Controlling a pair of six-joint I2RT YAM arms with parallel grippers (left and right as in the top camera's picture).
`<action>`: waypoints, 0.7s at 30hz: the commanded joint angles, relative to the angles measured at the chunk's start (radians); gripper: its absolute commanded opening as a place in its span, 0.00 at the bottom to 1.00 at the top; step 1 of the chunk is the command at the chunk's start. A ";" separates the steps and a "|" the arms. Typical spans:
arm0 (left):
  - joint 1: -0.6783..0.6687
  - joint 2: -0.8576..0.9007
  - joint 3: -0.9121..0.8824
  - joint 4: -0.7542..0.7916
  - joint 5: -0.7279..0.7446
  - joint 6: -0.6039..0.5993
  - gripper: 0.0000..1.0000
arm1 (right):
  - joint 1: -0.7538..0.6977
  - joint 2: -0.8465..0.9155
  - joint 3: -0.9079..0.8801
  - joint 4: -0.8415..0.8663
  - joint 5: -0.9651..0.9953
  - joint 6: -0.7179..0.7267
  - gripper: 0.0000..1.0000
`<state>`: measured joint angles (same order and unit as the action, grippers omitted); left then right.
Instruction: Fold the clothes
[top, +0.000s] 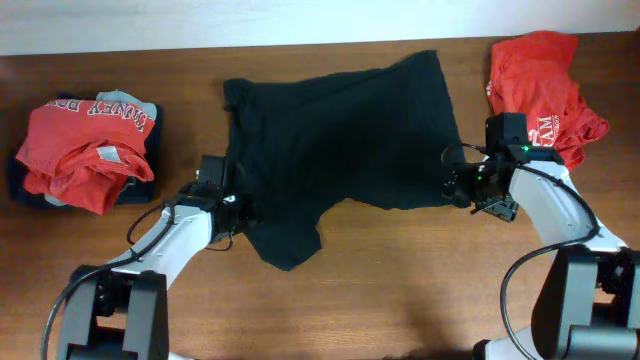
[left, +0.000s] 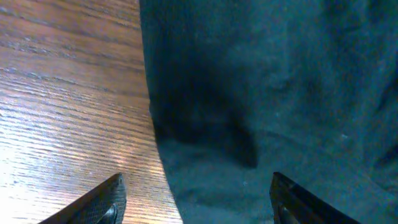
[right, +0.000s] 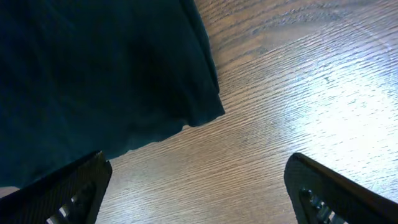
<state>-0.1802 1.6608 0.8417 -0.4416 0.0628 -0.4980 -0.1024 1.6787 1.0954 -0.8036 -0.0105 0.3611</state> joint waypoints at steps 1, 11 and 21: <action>0.000 0.016 -0.006 -0.021 0.102 0.026 0.73 | -0.003 0.011 -0.006 0.000 -0.009 -0.013 0.93; -0.016 0.016 -0.006 -0.121 0.125 0.058 0.66 | -0.003 0.012 -0.006 0.000 -0.008 -0.013 0.93; -0.113 0.015 0.046 -0.257 0.022 0.058 0.55 | -0.003 0.012 -0.006 0.001 -0.008 -0.013 0.93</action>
<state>-0.2573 1.6600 0.8639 -0.6674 0.1413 -0.4492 -0.1024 1.6794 1.0954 -0.8032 -0.0166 0.3576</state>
